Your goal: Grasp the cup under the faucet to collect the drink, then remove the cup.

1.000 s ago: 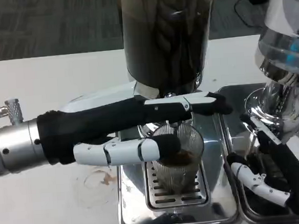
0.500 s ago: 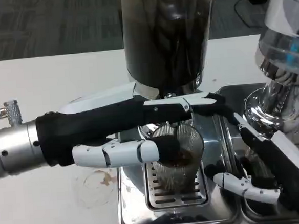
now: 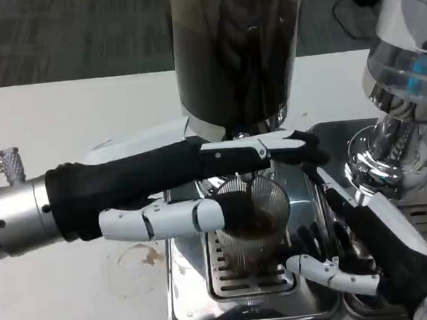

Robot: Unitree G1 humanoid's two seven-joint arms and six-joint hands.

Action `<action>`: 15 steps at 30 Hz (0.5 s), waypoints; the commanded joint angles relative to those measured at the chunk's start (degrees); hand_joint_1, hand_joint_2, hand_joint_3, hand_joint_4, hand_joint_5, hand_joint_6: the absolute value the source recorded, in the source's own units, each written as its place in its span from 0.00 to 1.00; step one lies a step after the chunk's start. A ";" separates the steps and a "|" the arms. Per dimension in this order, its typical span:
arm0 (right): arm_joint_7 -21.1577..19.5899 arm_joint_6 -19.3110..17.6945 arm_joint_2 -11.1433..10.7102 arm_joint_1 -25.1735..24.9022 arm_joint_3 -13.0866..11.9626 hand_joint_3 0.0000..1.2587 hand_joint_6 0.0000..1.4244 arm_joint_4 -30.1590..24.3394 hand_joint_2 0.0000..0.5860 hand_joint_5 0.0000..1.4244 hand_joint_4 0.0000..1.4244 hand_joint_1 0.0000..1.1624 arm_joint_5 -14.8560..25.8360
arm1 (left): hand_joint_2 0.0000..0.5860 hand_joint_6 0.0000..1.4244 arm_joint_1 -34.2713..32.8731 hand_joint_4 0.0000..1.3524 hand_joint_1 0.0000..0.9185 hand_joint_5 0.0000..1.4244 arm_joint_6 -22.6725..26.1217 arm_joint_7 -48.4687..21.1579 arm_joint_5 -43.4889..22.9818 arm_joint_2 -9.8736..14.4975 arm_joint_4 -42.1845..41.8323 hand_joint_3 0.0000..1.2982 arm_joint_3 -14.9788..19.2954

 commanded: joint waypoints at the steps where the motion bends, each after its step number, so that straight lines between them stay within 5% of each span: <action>1: -0.27 -0.36 0.17 1.20 -0.34 0.00 0.00 -0.94 0.30 0.00 0.00 0.51 1.18 | 0.52 0.00 1.78 0.00 0.00 0.05 1.20 -0.97 0.06 1.13 -1.46 0.10 -0.07; 15: -0.87 -0.61 0.74 3.39 -0.21 0.00 0.00 -2.44 0.30 0.00 0.00 0.53 2.44 | 0.49 0.00 3.70 0.00 0.00 0.05 2.05 0.31 0.16 1.17 -2.06 0.10 1.44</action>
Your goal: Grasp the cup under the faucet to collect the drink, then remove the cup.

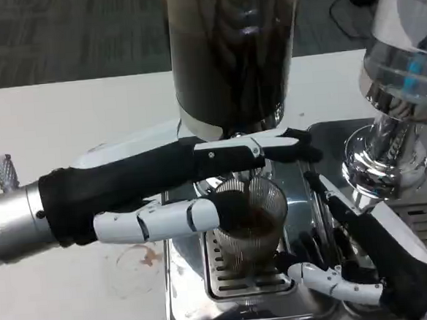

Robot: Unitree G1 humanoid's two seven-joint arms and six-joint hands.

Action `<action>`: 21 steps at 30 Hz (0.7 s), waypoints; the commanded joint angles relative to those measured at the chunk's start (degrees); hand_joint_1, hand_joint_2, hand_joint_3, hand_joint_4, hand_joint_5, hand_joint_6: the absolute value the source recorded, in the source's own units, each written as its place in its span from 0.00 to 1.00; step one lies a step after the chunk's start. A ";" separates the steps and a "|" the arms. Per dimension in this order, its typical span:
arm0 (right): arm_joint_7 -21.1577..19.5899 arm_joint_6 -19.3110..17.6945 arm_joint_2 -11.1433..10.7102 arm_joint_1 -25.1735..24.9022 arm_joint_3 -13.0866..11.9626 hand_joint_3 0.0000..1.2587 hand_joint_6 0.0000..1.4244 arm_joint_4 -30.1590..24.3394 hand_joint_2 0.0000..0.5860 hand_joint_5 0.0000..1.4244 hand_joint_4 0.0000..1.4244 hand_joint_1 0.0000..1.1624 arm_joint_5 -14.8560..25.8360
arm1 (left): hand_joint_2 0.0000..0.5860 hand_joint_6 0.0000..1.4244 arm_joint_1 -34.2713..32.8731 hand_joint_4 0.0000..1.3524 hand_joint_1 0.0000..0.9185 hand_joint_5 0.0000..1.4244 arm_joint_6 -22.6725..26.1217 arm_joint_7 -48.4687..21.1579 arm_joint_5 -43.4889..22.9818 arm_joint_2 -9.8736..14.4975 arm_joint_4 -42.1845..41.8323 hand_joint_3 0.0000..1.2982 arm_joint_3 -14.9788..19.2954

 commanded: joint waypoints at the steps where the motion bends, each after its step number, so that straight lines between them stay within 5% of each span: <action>1: -0.82 -0.67 0.27 0.45 -0.09 0.00 0.00 -1.03 0.30 0.00 0.00 0.53 0.07 | 0.49 0.00 1.45 0.00 0.00 0.05 0.91 -0.98 0.32 1.13 -0.24 0.10 -0.01; 21: 0.93 -1.72 -0.21 -2.91 1.00 0.00 0.00 1.91 0.32 0.00 0.00 0.56 2.93 | 0.46 0.01 5.48 0.00 0.00 0.05 1.03 6.13 2.52 1.06 -1.59 0.10 4.27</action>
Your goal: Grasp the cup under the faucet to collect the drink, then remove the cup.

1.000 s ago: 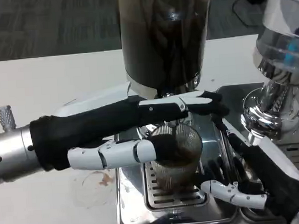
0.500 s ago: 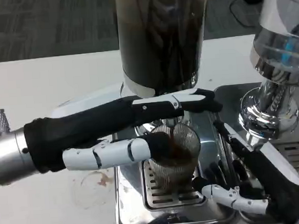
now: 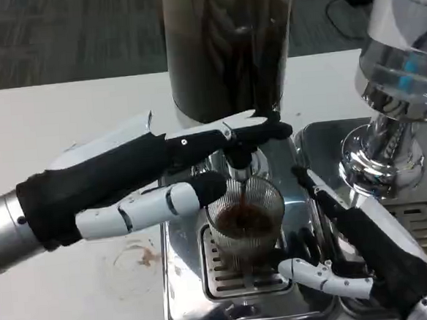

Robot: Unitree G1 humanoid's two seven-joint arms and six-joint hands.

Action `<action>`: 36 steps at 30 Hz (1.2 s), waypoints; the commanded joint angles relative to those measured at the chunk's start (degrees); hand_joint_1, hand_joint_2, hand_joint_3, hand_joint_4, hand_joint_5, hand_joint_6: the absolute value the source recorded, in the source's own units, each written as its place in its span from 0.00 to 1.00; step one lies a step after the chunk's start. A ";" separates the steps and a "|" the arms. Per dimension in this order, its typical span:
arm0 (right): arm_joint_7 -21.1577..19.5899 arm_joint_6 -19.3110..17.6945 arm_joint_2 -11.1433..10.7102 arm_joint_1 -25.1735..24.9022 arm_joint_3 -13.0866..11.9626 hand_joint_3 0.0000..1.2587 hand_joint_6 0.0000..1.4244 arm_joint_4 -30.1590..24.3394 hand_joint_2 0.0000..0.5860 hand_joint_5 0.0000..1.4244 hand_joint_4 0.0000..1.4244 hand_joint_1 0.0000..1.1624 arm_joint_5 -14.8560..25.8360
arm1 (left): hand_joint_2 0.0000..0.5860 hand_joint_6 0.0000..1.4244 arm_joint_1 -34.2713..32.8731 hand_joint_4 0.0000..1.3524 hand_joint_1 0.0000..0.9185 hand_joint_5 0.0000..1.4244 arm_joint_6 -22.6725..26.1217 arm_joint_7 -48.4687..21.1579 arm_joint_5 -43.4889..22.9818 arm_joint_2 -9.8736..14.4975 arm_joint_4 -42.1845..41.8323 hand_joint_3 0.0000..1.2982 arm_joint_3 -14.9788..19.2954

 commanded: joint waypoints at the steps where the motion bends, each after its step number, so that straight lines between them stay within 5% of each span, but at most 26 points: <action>1: 0.34 -0.93 -0.02 -0.39 -0.04 0.00 0.00 0.69 0.32 0.00 0.00 0.56 1.28 | 0.46 0.01 1.52 0.00 0.00 0.05 0.13 1.65 2.31 0.91 0.19 0.10 1.84; 11: 0.16 -1.34 -0.24 -1.41 -0.06 0.00 0.01 2.04 0.32 0.00 0.00 0.56 1.43 | 0.44 0.00 4.84 0.00 0.00 0.01 -1.36 8.25 5.32 -1.18 -0.40 0.05 6.32; 18: -0.15 -1.65 0.00 -1.65 -0.22 0.00 0.01 2.86 0.32 0.00 0.00 0.56 1.52 | 0.44 0.00 12.88 0.00 0.00 0.00 -7.02 21.25 9.03 -9.07 -0.35 0.03 15.45; 21: -0.16 -1.84 -0.02 -2.29 0.05 0.00 0.01 3.08 0.32 0.00 0.00 0.56 1.29 | 0.44 0.00 17.65 0.00 0.00 0.00 -8.83 25.31 12.47 -11.70 -0.67 0.03 16.86; 36: 0.31 -0.76 -0.09 -3.69 1.50 0.00 0.00 3.31 0.31 0.00 0.00 0.55 0.62 | 0.43 0.00 25.73 0.00 0.00 0.00 -17.38 31.75 23.34 -11.90 10.99 0.02 16.59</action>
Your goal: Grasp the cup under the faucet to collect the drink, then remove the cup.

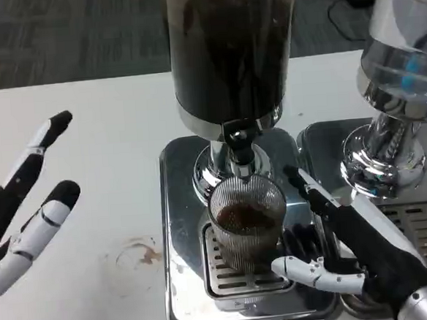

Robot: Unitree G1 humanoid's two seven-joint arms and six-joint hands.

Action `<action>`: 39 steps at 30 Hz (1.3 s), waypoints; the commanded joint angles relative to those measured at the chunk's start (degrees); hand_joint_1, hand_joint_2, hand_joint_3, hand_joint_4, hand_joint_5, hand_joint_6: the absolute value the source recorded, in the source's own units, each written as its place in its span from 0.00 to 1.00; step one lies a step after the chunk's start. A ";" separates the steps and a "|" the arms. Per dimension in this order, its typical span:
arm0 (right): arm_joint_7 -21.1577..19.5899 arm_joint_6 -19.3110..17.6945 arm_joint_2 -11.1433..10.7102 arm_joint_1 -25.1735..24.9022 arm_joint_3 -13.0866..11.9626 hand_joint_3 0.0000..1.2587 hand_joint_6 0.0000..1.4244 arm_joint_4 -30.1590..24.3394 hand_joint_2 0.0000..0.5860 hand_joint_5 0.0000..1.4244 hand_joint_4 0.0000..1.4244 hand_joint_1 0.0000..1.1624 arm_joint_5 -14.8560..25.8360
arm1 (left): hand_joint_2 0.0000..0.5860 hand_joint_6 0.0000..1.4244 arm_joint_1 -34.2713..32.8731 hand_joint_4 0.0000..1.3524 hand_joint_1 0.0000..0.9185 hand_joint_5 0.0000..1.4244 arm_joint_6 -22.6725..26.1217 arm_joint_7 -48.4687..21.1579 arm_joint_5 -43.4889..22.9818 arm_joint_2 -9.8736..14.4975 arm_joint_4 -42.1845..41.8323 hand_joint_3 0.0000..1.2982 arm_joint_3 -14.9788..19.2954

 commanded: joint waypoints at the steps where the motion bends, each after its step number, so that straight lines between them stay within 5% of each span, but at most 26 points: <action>1: -0.35 -0.45 -0.06 -1.28 0.84 0.00 0.00 0.51 0.31 0.00 0.00 0.55 -0.99 | 0.43 0.00 1.53 0.00 0.00 0.00 -3.24 2.15 2.02 0.42 4.40 0.02 0.01; 12: -3.88 -1.59 3.40 -2.34 3.18 0.00 0.00 4.86 0.28 0.00 0.00 0.62 -2.34 | 0.43 0.00 0.47 0.00 0.00 0.00 -6.62 2.05 1.69 2.22 14.14 0.09 -1.71; 39: -13.02 -11.31 10.28 -4.79 5.30 0.00 0.15 16.42 0.25 0.01 0.00 0.71 -1.63 | 0.42 0.00 -0.16 0.00 0.00 0.00 -3.50 -0.93 -2.74 8.16 14.24 0.17 -1.55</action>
